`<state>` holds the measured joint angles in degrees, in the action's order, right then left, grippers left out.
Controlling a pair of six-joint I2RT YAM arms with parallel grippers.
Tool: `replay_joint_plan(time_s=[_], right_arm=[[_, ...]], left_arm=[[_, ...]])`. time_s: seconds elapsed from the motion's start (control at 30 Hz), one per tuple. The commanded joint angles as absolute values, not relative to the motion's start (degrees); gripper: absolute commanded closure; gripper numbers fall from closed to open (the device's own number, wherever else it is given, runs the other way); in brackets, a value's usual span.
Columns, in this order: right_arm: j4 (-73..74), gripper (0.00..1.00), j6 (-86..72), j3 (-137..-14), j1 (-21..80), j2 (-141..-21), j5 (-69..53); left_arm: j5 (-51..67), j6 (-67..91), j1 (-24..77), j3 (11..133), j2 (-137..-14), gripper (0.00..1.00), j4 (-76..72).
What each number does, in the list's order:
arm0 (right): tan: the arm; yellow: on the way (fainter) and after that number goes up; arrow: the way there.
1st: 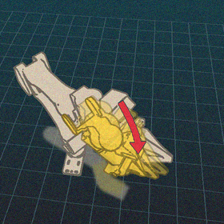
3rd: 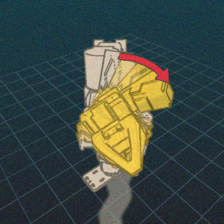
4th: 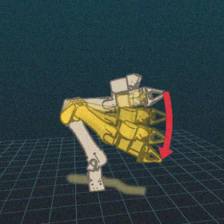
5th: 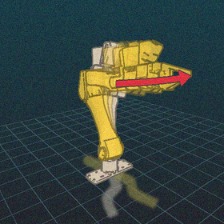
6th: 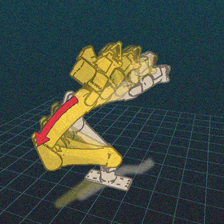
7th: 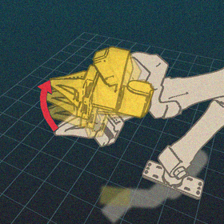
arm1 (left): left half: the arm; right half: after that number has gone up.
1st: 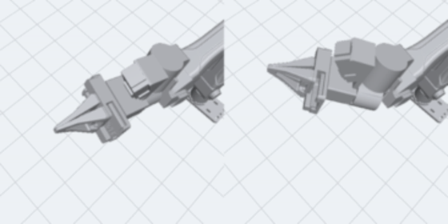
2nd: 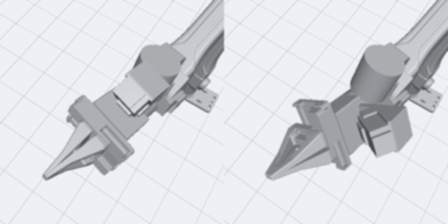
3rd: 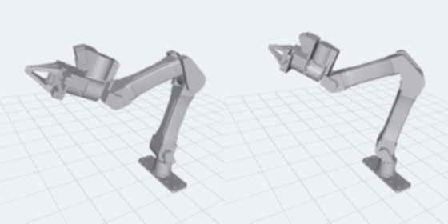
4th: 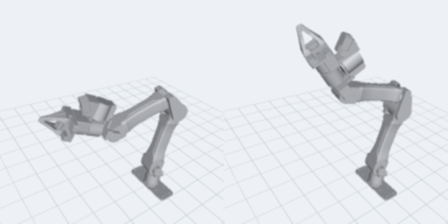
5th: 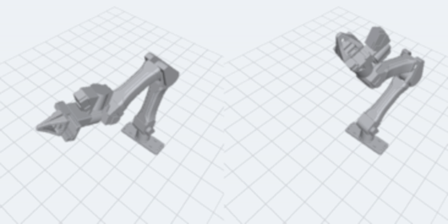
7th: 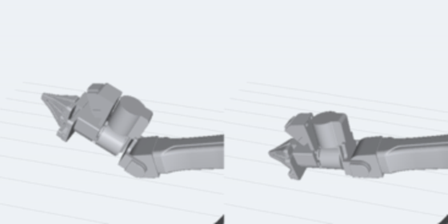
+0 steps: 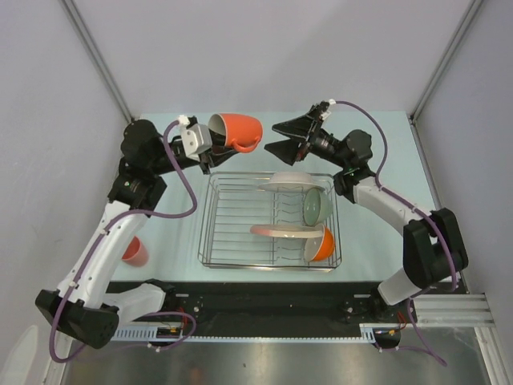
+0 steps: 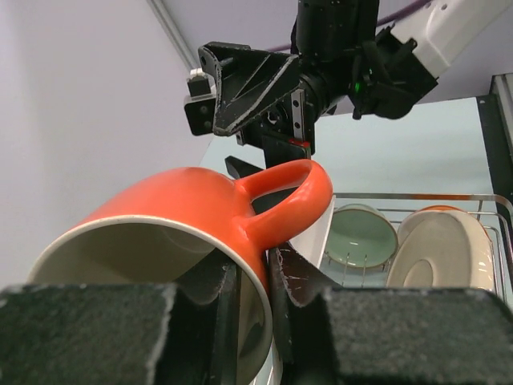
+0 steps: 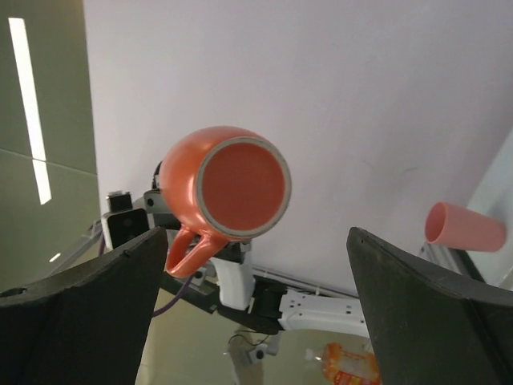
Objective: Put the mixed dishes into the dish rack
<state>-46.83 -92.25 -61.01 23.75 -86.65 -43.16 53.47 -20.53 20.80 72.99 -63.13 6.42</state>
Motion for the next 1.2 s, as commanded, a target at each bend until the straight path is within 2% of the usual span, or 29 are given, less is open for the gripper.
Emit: replay_joint_plan(time_s=[0.0, 0.3, 0.67, 0.87, 1.03, 1.17], right_arm=[[-65.7, 0.00, -105.0, -60.6, 24.7, -89.6, -43.4], [-73.5, 0.00, -111.4, -60.6, 26.5, -95.1, -39.6], [-70.2, 0.00, -106.4, -61.3, 29.6, -95.4, -37.4], [-62.5, 0.00, -97.1, -64.6, 32.4, -93.0, -36.6], [-64.3, 0.00, -99.3, -66.4, 33.0, -94.8, -36.7], [-66.4, 0.26, -100.6, -66.8, 33.7, -95.9, -37.1]], left_arm=[[54.8, -12.7, 21.4, 70.8, -62.8, 1.00, -10.5], [55.5, -4.8, 23.4, 66.3, -63.2, 1.00, -19.2], [55.0, -3.3, 24.3, 63.1, -63.4, 1.00, -22.5], [56.8, -4.6, 25.0, 63.8, -63.5, 1.00, -19.9], [55.8, -4.5, 25.1, 62.8, -63.5, 1.00, -20.6], [55.5, -5.8, 25.1, 62.2, -63.7, 1.00, -20.6]])
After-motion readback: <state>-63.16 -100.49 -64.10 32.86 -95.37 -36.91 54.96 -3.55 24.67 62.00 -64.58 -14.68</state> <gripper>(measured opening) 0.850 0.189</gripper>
